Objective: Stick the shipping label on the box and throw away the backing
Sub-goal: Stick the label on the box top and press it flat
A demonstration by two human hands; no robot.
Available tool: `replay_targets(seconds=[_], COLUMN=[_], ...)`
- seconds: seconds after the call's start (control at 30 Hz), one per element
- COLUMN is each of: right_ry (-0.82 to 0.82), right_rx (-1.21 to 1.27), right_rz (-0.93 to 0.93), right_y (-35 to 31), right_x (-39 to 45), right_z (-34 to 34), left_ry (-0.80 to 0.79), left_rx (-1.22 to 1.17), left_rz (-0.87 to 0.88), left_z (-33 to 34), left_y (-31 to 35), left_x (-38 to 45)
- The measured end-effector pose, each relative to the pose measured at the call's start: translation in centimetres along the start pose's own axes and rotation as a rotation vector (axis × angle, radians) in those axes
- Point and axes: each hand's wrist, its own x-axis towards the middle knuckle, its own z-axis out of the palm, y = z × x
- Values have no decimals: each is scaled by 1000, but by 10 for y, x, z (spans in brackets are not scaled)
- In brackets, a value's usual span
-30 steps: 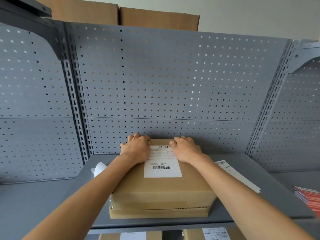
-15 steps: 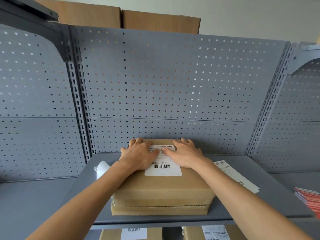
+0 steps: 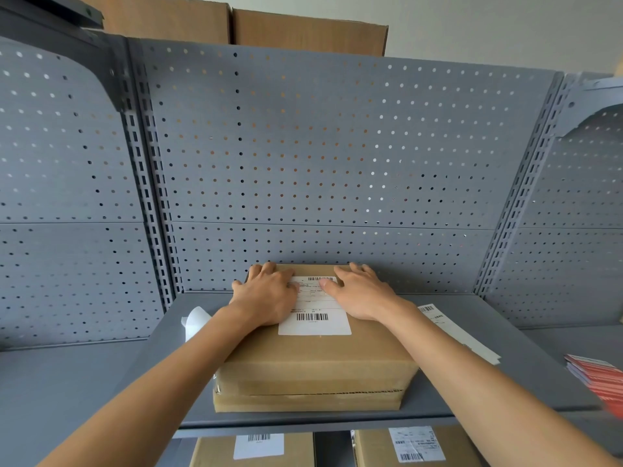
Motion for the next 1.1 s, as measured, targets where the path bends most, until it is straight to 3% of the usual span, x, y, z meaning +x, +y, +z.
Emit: replay_targets(seconds=[0.47,0.73,1.1], right_ry=[-46,-50,46], right_rx=[24,-17,-69], right_rz=[-14,29,28], right_y=[3,-9,-11], right_x=[-8,-34,-34], right_z=[-6,-9,3], left_ry=[14,-4,51], left_rx=[-92,-65,-21], left_rz=[44,-51,-36], left_z=[-3,-4,1], left_y=[-8,-7,-6], left_x=[0,-17,-19])
